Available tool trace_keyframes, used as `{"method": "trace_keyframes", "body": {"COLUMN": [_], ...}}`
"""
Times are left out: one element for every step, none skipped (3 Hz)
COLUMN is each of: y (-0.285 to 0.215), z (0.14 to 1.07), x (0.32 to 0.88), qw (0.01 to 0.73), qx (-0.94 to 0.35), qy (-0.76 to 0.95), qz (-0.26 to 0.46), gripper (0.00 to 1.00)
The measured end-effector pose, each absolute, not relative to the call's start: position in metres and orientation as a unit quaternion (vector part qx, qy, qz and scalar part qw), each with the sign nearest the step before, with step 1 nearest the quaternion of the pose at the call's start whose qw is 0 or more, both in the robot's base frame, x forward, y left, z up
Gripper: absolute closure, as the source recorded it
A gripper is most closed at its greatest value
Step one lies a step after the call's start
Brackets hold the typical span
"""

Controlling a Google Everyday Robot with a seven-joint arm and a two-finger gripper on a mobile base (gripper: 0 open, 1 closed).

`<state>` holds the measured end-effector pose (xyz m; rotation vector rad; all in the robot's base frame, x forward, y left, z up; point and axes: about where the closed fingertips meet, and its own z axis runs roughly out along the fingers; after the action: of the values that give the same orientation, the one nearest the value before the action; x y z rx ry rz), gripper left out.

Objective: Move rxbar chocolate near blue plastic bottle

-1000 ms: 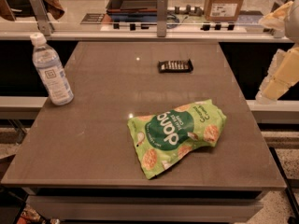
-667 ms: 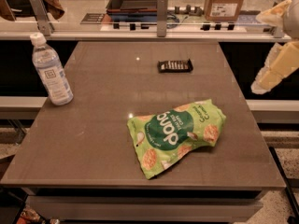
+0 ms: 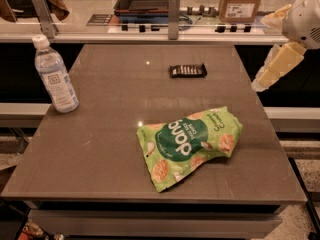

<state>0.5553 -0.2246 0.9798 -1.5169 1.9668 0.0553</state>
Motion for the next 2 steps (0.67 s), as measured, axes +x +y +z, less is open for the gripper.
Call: {"method": "trace_keyframes", "body": {"y": [-0.217, -0.211], "z": [0.963, 0.933], "x": [0.578, 0.620], "qw": [0.314, 0.321], "qx": [-0.573, -0.559], "qy": [0.756, 0.763], "qz": [0.026, 0.054], "gripper": [0.00, 0.00]}}
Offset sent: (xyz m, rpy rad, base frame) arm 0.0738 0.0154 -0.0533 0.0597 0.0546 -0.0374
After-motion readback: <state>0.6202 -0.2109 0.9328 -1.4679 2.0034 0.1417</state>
